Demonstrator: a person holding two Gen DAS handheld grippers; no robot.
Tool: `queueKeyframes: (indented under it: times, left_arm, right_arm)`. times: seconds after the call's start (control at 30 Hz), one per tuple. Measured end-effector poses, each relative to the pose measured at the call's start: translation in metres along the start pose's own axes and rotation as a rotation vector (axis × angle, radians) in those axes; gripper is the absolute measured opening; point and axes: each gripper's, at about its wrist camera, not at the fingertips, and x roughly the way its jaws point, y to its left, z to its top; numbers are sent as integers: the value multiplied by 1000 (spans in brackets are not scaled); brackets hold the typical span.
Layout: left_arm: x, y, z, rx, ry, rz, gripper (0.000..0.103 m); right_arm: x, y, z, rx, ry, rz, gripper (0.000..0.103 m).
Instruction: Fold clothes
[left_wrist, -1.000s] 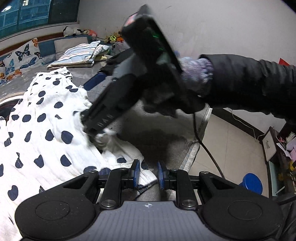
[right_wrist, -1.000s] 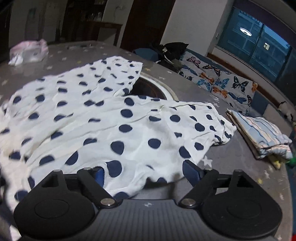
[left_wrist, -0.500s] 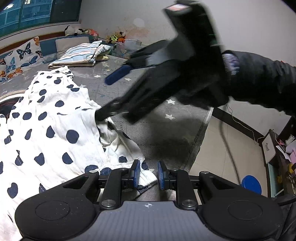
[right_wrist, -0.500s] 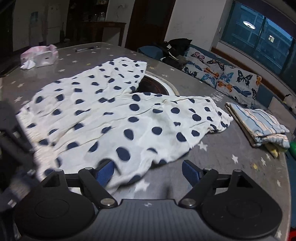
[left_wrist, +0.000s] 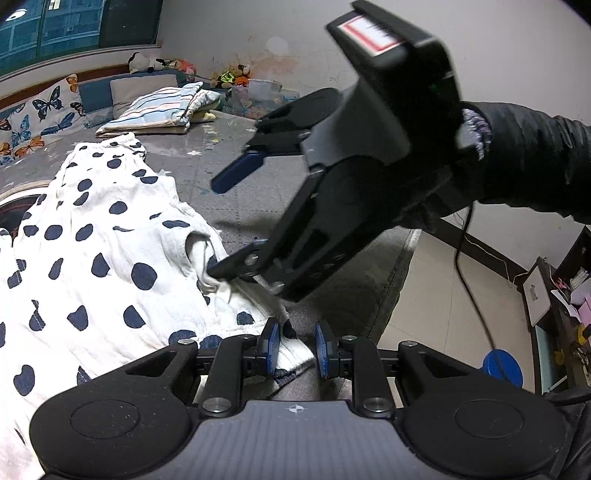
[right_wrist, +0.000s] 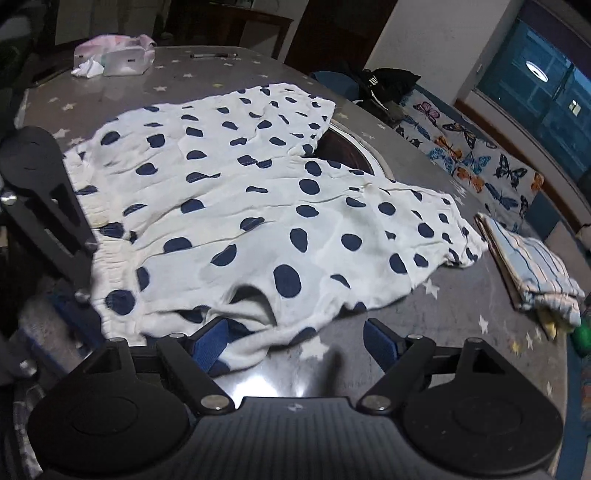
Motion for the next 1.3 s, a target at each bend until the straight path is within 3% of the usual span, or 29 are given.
queueKeyframes:
  times: [0.13,0.33,0.47,0.67,0.87,1.2,1.3]
  left_arm:
    - [0,0,0,0,-1,-1,23]
    - [0,-1,-1,-4,-5,-2,23]
    - [-1,-2,-3,-6,-10,0,23]
    - [-1,-1,-2,-5,-8,-2,24]
    - [0,0,-2,-3,-9,-3,24]
    - [0,0,-2,-5,-11,-3,24]
    - [0,1,-2,-9,-13,-4,24]
  right_arm:
    - [11,-5,6,40,-44,-9,84]
    - [27,-14,7,111,-133,-91,85]
    - [24,-19,4,123,-133,-101,90]
    - [20,-28,-2,143,-133,-116,88]
    - [-16,-19,-13,132,-110,-36,88]
    - [-18,-5,-4,92,-107,74,87]
    - [-11,-1,-10,85,-63,50,87]
